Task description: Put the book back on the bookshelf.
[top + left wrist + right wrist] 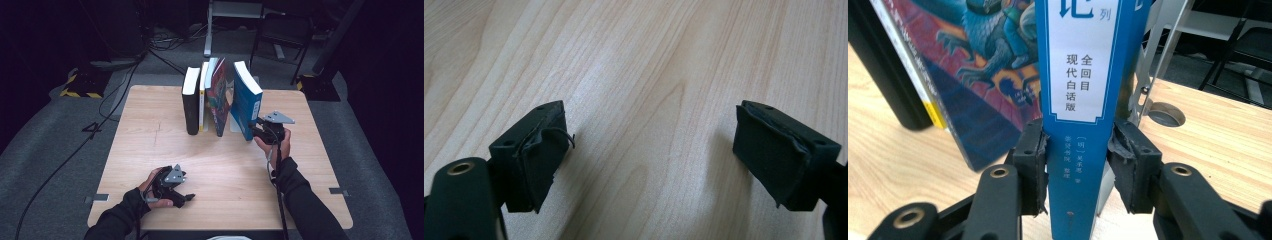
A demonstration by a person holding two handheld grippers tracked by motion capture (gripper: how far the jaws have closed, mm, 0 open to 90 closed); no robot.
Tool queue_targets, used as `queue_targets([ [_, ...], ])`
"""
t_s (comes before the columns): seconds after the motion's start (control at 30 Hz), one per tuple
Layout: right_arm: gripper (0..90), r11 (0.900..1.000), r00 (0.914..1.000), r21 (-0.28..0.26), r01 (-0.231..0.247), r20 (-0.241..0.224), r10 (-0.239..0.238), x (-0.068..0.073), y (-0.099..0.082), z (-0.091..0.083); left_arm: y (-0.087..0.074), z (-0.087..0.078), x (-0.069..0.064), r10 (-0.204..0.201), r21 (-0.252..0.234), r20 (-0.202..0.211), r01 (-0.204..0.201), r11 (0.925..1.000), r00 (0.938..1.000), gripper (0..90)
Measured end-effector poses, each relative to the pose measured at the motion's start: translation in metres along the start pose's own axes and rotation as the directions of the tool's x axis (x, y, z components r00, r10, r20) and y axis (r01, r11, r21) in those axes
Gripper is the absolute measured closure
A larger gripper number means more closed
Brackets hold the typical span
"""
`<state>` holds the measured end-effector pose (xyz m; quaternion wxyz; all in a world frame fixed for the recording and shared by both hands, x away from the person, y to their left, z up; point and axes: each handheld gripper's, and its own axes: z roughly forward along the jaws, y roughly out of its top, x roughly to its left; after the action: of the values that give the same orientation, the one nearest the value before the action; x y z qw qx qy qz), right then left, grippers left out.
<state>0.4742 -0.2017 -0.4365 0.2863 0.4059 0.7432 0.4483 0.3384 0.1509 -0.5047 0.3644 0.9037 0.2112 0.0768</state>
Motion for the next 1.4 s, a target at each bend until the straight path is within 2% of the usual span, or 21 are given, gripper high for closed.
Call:
queue_targets([
  [0.03,59.6,0.9997,0.9998,0.014,0.017,-0.008,-0.017,-0.001,0.002,-0.001,0.000,0.000,0.000,0.000,0.000,0.000,0.000,1.0000,1.0000,14.8],
  [0.2,58.9,0.9993,0.9995,0.025,0.027,-0.018,-0.027,-0.002,0.004,-0.006,0.000,0.000,0.000,0.000,0.000,0.000,0.000,1.0000,1.0000,14.8],
  [0.3,54.3,0.9989,0.9988,0.017,0.044,-0.023,-0.044,-0.003,0.008,-0.011,0.000,0.000,0.000,0.000,0.000,0.000,0.000,1.0000,1.0000,14.8],
  [0.4,50.5,0.9977,0.9976,0.033,0.059,-0.037,-0.058,-0.003,0.012,-0.016,0.000,0.000,0.000,0.000,0.000,0.000,0.000,1.0000,1.0000,14.9],
  [0.53,46.6,0.9927,0.9935,0.061,0.104,-0.052,-0.101,-0.004,0.016,-0.022,0.000,0.000,0.000,0.000,-0.001,0.000,0.000,1.0000,1.0000,14.8],
  [0.77,41.6,0.9864,0.9891,0.087,0.140,-0.059,-0.135,-0.005,0.019,-0.030,0.000,0.000,0.000,0.000,0.000,0.000,0.000,1.0000,1.0000,14.8],
  [0.83,39.1,0.9826,0.9870,0.099,0.157,-0.050,-0.153,-0.004,0.020,-0.032,0.000,0.000,0.000,0.000,-0.001,0.000,0.000,1.0000,1.0000,14.8],
  [0.9,37.6,0.9812,0.9856,0.109,0.160,-0.074,-0.152,-0.003,0.020,-0.035,0.000,0.000,0.000,0.000,-0.001,0.000,0.000,1.0000,1.0000,14.8],
  [1.0,36.0,0.9754,0.9809,0.116,0.188,-0.073,-0.180,-0.001,0.021,-0.038,0.000,0.000,0.000,0.000,-0.001,0.000,0.000,1.0000,1.0000,14.8],
  [1.13,33.6,0.9610,0.9690,0.136,0.241,-0.090,-0.230,0.003,0.019,-0.043,0.000,0.000,0.000,0.000,-0.001,0.000,0.000,1.0000,1.0000,14.8],
  [1.4,31.0,0.9462,0.9579,0.158,0.283,-0.099,-0.270,0.004,0.011,-0.056,0.000,0.000,0.000,0.000,-0.001,0.000,0.000,1.0000,1.0000,14.8],
])
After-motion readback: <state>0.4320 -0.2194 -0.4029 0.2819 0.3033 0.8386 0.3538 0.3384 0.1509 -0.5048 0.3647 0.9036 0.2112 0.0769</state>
